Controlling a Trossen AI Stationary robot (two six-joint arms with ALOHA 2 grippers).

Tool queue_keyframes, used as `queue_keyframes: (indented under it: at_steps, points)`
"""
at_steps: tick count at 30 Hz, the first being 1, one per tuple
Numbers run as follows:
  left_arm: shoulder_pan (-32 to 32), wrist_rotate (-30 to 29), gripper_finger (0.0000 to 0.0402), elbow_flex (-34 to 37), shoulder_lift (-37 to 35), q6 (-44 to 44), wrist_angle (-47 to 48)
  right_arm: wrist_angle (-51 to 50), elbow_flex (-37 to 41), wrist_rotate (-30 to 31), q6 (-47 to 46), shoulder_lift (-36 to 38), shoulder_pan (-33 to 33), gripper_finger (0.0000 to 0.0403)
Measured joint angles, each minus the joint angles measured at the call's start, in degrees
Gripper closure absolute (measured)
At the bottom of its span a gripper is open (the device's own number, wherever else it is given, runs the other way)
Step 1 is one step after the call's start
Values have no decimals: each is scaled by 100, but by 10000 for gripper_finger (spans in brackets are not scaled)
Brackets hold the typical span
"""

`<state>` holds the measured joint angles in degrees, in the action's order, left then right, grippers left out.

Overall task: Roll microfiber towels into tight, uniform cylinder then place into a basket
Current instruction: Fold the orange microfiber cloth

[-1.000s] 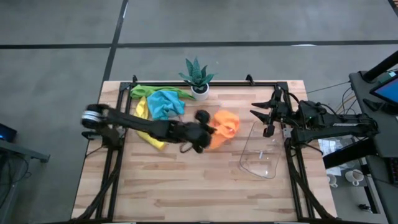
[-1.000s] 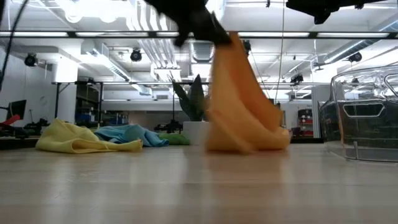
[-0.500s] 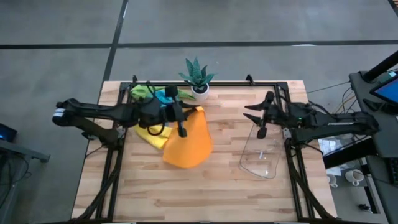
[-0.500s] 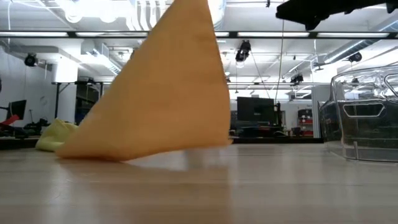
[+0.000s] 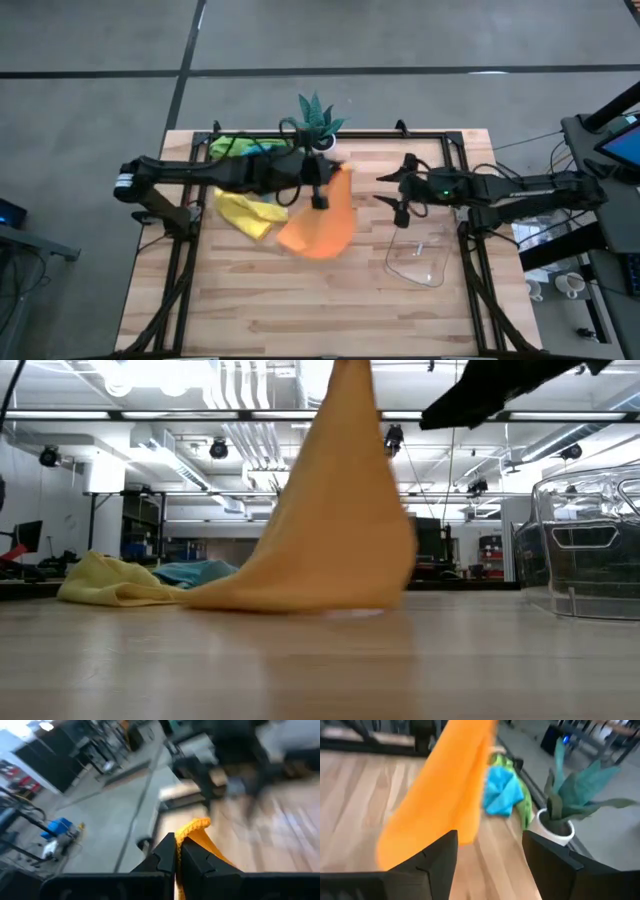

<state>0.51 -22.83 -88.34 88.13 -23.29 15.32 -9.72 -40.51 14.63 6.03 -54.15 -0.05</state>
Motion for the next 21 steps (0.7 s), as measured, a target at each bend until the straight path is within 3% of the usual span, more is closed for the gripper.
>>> queue_keyframes:
  at_steps: [7, 21]
  points:
    - [26, -5, 401, -984, 105, -1, 927, -1013, -448, -22, 293, -890, -42, 181]
    - [-7, -175, 401, -977, -21, 194, 2910, -1131, -591, 68, 906, -1123, -540, 181]
